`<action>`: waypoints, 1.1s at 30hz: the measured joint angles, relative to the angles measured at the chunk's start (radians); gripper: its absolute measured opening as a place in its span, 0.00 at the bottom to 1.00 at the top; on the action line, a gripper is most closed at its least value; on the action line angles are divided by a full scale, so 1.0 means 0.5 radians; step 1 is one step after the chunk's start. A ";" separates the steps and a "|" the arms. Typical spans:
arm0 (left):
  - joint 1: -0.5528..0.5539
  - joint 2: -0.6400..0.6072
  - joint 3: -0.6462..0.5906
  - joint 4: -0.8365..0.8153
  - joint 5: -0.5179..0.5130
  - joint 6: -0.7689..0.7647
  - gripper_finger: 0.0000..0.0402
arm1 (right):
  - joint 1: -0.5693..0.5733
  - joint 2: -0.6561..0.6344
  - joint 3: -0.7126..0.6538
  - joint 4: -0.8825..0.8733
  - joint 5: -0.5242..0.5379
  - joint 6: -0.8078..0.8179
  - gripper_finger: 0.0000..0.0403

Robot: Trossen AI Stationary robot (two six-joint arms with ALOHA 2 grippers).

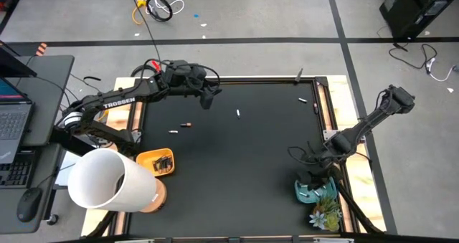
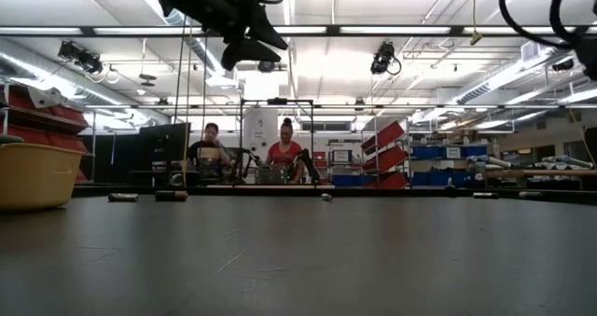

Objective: Sort batteries
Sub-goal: Put the black battery into the yellow bin

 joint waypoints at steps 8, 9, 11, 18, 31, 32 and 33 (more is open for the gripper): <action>0.000 0.000 0.000 0.106 -0.001 -0.002 0.46 | -0.182 0.001 0.359 -0.737 0.596 -0.272 0.26; 0.000 0.000 0.000 0.114 -0.001 -0.002 0.46 | -0.228 0.001 0.408 -0.824 0.661 -0.304 0.26; 0.000 0.000 0.000 0.133 -0.001 -0.002 0.46 | -0.352 0.001 0.508 -0.961 0.701 -0.403 0.26; 0.000 0.069 0.000 0.274 -0.006 -0.012 0.46 | -0.959 0.151 0.918 -1.292 0.661 -1.315 0.25; -0.023 0.129 0.000 0.246 -0.285 -0.581 0.46 | -2.279 0.776 1.019 -1.217 0.319 -3.773 0.26; -0.023 0.129 0.000 0.246 -0.302 -0.617 0.46 | -2.329 0.822 1.019 -1.252 0.324 -3.902 0.26; -0.023 0.129 0.000 0.247 -0.320 -0.651 0.46 | -2.371 0.867 1.019 -1.292 0.358 -4.032 0.26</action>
